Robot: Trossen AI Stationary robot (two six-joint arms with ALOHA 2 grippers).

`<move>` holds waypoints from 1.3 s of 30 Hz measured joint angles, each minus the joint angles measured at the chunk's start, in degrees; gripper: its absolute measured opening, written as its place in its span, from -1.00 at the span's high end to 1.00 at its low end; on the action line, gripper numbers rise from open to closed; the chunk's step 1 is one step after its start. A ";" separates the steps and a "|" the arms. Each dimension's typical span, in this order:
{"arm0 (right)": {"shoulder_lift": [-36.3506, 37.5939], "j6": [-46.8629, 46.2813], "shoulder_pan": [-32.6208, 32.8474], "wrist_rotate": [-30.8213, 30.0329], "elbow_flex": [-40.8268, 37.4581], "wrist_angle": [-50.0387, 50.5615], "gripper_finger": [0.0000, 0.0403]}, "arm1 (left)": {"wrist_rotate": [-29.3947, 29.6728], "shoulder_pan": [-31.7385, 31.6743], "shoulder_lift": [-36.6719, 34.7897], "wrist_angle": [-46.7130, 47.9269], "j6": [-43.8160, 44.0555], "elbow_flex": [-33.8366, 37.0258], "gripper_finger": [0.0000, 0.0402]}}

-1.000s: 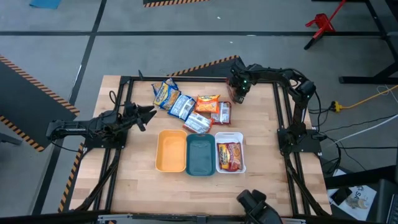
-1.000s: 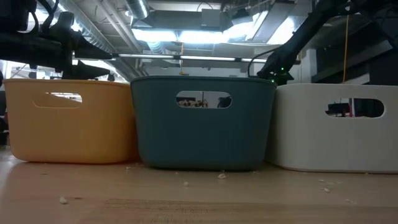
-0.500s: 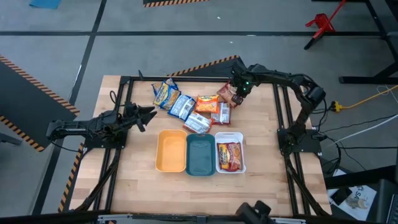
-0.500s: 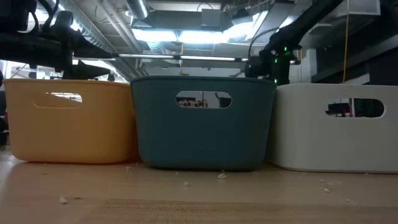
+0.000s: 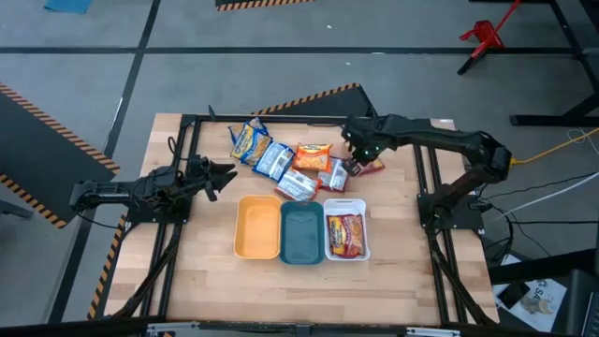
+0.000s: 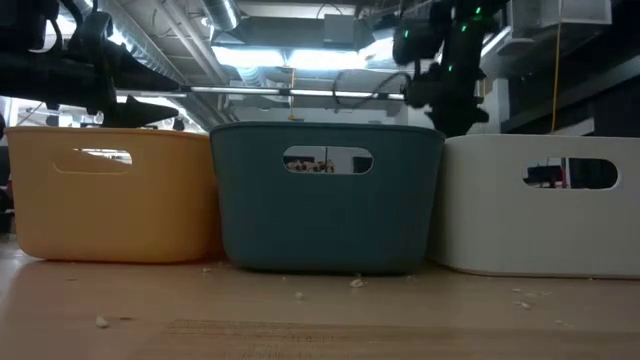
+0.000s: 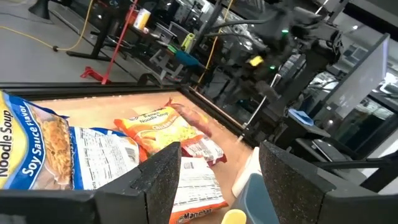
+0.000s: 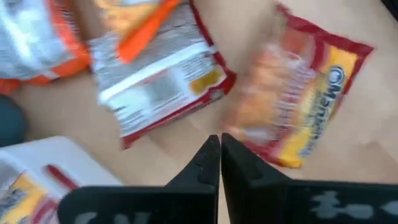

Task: Sort Maruchan noodles
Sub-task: Put the top red noodle pack into the white bin

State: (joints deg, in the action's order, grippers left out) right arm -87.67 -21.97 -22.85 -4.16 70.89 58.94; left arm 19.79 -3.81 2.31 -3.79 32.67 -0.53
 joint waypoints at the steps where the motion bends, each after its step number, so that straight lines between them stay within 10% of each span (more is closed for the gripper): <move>1: 0.56 -1.53 1.05 -1.20 0.03 0.43 1.00 | -0.02 0.00 0.00 0.02 0.00 0.00 -0.06; 9: 1.26 -2.51 4.62 -13.67 -2.42 7.92 0.74 | -3.30 -0.02 0.00 0.51 -0.21 0.00 -0.06; 23: 1.24 11.40 -11.14 -6.75 -19.02 -5.06 -0.89 | -5.72 -0.02 0.00 1.14 -1.75 0.02 -0.06; 39: -4.98 22.67 -22.27 4.03 -25.67 -23.29 -0.73 | -4.69 -0.02 -0.01 1.05 -0.15 0.01 -0.06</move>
State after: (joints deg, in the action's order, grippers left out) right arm -92.65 0.70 -45.12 -0.13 45.22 35.66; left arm 15.10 -3.84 2.30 -2.74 32.51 -0.53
